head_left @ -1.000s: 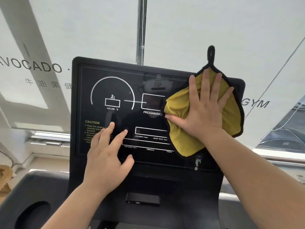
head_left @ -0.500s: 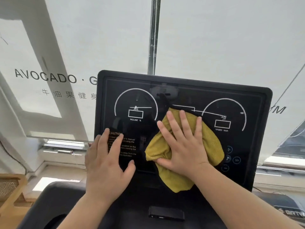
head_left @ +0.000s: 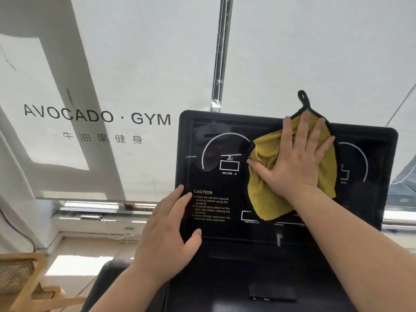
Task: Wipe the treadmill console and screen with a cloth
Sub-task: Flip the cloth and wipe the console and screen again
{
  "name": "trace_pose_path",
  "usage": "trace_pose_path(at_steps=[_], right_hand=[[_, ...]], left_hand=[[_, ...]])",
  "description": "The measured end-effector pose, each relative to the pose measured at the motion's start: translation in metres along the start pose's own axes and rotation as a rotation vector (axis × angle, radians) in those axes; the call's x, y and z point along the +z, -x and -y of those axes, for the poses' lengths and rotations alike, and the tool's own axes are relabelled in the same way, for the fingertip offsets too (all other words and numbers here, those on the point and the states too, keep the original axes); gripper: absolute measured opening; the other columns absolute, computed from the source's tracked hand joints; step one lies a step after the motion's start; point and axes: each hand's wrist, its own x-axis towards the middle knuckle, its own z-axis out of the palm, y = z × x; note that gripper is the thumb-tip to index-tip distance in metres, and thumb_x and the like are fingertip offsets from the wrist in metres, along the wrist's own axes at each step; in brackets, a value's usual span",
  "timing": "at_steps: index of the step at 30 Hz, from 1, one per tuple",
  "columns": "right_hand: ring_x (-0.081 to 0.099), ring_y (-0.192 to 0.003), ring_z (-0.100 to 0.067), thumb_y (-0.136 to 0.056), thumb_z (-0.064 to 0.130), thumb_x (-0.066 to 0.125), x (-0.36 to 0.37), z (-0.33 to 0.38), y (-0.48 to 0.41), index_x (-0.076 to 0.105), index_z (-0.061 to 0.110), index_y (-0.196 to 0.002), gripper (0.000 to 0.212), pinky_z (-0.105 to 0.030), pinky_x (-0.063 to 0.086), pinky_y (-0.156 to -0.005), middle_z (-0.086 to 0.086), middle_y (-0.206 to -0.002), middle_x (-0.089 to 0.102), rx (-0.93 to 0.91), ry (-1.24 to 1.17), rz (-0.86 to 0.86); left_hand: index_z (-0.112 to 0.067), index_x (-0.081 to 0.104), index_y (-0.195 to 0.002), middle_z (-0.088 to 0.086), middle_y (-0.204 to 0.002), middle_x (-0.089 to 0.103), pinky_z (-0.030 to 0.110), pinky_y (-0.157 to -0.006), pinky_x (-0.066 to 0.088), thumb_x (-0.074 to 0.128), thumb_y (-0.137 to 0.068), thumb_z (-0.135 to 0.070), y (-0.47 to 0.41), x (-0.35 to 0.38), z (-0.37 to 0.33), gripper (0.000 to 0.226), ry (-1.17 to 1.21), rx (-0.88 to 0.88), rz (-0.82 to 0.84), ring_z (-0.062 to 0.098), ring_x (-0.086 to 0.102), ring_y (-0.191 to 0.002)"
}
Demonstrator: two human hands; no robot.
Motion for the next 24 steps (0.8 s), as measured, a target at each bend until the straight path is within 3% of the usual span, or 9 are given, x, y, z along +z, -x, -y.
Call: trace_pose_path(at_steps=[4,8,13,19,24], right_hand=[[-0.012,-0.154,-0.052,-0.077,0.098,0.025,-0.002,0.057,-0.004,-0.003,0.013,-0.165,0.126,-0.077,-0.001,-0.117,-0.024,-0.17,-0.011,-0.067,-0.021,0.012],[-0.011,-0.156,-0.049,-0.081,0.093,0.028,0.012,0.096,0.026,0.001,0.017,-0.166,0.117,-0.076,0.0,-0.118,-0.022,-0.171,-0.009,-0.228,0.009,0.044],[-0.002,-0.158,-0.044,-0.079,0.086,0.045,0.032,0.063,0.068,0.011,0.025,-0.165,0.111,-0.077,0.006,-0.118,-0.016,-0.173,0.0,-0.366,0.049,0.016],[-0.007,-0.157,-0.047,-0.075,0.091,0.04,0.016,-0.008,0.047,0.006,0.019,-0.165,0.121,-0.078,0.001,-0.117,-0.022,-0.171,-0.005,-0.087,0.045,0.011],[-0.008,-0.155,-0.05,-0.074,0.098,0.03,-0.001,0.03,-0.004,0.002,0.012,-0.165,0.128,-0.077,-0.002,-0.118,-0.025,-0.17,-0.007,0.015,0.019,0.0]], left_hand=[[-0.035,0.034,-0.15,-0.023,-0.162,0.019,0.017,-0.11,0.027,0.056,-0.079,-0.052,0.004,-0.002,0.009,0.076,0.118,0.032,0.003,-0.008,0.021,-0.144],[-0.037,0.037,-0.146,-0.019,-0.161,0.025,0.013,-0.111,0.025,0.057,-0.077,-0.048,0.005,0.003,0.013,0.072,0.182,0.054,-0.022,-0.003,0.027,-0.146],[-0.036,0.053,-0.118,-0.02,-0.159,0.032,0.01,-0.102,0.03,0.061,-0.075,-0.046,0.006,0.011,0.017,0.044,0.196,0.031,-0.08,-0.008,0.035,-0.139],[-0.042,0.05,-0.108,-0.023,-0.156,0.036,0.009,-0.097,0.032,0.061,-0.073,-0.047,0.006,0.014,0.015,0.037,0.224,0.021,-0.127,-0.013,0.034,-0.138],[-0.036,0.054,-0.105,-0.018,-0.154,0.043,0.01,-0.103,0.032,0.061,-0.074,-0.041,0.004,0.015,0.016,0.032,0.276,0.031,-0.179,-0.004,0.039,-0.14]])
